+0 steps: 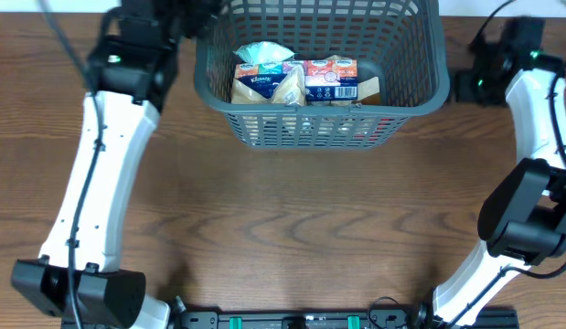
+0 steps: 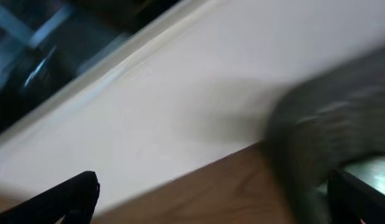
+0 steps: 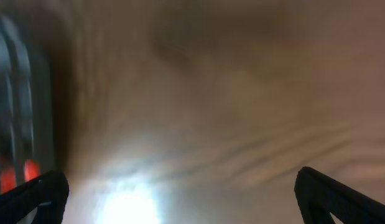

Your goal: Pack container

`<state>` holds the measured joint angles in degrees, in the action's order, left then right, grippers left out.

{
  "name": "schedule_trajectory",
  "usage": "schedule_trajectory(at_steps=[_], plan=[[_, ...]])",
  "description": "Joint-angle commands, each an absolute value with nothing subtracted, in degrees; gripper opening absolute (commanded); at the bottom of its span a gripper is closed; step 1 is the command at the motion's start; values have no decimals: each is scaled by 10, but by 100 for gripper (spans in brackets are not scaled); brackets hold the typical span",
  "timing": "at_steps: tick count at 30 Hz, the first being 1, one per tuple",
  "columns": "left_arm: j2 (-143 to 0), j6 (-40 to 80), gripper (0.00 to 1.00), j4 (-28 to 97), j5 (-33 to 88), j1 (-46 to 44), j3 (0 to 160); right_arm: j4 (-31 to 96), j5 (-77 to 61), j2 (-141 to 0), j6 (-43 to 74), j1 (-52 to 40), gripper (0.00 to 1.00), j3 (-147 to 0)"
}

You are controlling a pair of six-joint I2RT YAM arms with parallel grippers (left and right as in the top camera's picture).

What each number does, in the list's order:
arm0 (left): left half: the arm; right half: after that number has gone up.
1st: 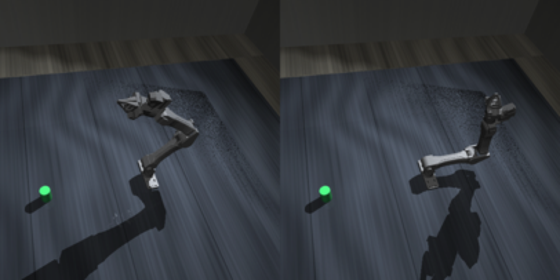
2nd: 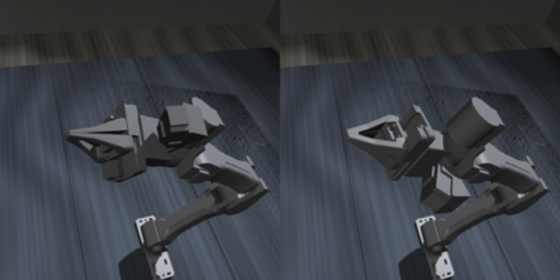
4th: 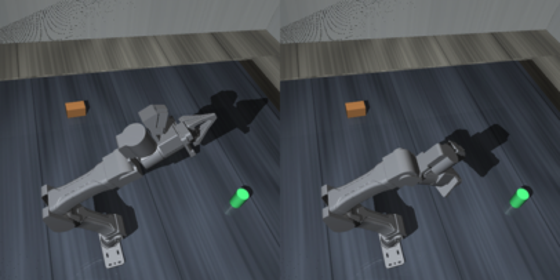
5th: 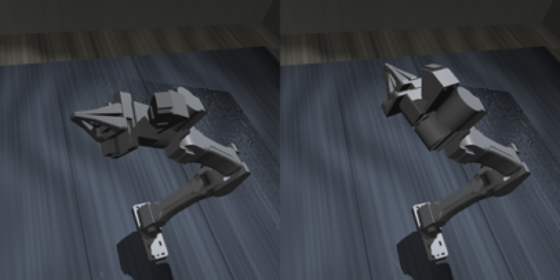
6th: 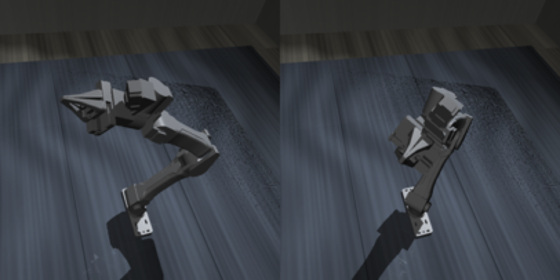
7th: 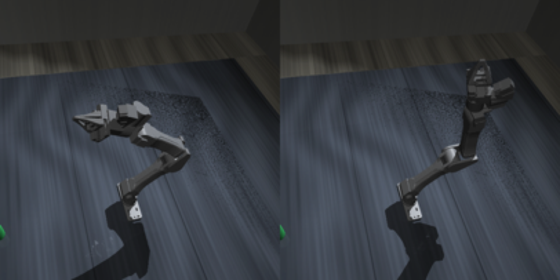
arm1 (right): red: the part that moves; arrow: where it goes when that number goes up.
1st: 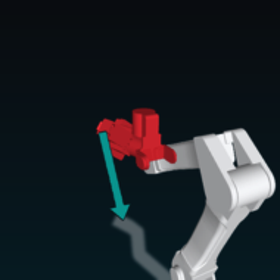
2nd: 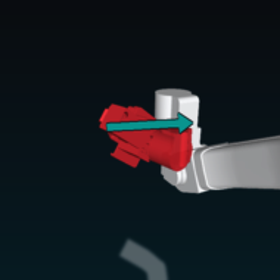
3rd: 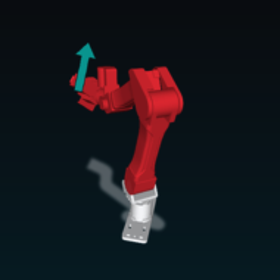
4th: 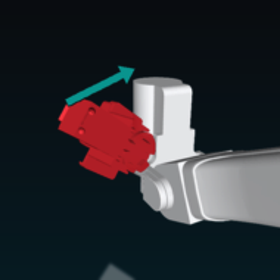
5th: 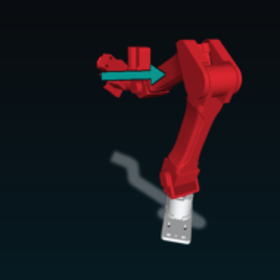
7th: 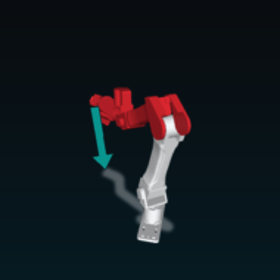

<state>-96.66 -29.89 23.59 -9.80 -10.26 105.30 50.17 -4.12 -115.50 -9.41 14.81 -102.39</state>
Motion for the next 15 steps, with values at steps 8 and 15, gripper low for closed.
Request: schedule_trajectory(at_steps=[8, 15], plan=[[-962, -59, 99, 290, -189, 20, 1055, 442, 29, -1141, -63, 146, 99, -1128], [-938, -40, 99, 299, -185, 46, 1038, 441, 73, -1070, -52, 146, 99, -1127]])
